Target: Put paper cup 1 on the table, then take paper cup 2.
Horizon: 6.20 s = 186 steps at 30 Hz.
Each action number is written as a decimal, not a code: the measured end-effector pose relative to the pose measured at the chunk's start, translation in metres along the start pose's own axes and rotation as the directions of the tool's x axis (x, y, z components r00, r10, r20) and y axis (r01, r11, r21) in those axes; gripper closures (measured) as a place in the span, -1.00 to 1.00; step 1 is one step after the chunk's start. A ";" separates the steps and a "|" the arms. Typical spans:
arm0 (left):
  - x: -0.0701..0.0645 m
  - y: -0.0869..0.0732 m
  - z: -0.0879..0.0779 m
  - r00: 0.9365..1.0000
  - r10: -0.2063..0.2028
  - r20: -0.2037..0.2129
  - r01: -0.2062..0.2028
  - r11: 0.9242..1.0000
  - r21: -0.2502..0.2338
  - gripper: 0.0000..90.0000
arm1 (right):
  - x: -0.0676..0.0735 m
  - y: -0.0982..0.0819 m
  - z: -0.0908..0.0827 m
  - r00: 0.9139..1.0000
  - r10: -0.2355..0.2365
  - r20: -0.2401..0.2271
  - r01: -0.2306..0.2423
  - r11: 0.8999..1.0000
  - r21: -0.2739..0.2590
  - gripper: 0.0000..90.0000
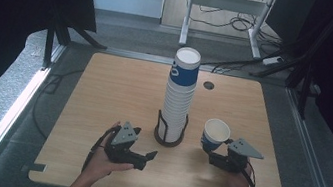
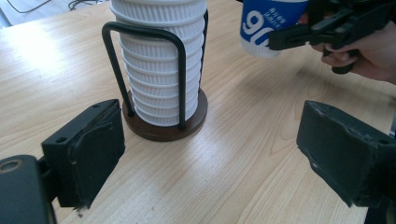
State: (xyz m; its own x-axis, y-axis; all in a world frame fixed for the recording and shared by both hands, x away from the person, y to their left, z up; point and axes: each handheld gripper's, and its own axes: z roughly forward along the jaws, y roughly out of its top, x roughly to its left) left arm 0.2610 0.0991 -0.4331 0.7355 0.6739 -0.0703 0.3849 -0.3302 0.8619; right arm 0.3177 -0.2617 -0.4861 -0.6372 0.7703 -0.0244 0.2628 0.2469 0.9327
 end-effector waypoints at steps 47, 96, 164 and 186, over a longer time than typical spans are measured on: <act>-0.001 -0.004 0.005 1.000 0.013 -0.009 -0.013 1.000 0.025 -0.79 | -0.016 -0.020 0.028 0.995 0.001 0.103 -0.025 0.974 0.226 -0.59; 0.010 -0.002 -0.006 1.000 -0.020 -0.003 0.020 0.998 -0.056 -0.70 | 0.053 0.056 -0.054 0.965 -0.006 -0.261 -0.032 0.989 -0.142 -0.42; 0.046 0.074 0.086 0.999 0.036 0.035 -0.034 0.998 -0.047 -0.71 | 0.054 0.050 -0.044 0.951 -0.012 -0.309 -0.030 0.991 -0.130 -0.46; 0.046 0.074 0.084 0.998 0.054 0.033 -0.053 0.998 -0.041 -0.69 | 0.043 0.057 -0.034 0.935 0.003 -0.354 -0.037 0.995 -0.090 -0.44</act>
State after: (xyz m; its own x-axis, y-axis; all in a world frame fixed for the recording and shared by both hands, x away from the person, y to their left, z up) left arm 0.3703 0.0506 -0.4152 0.7731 0.6330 -0.0400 0.3226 -0.3381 0.8841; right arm 0.2804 -0.2348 -0.4216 -0.8517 0.5129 0.1076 0.2204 0.1643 0.9615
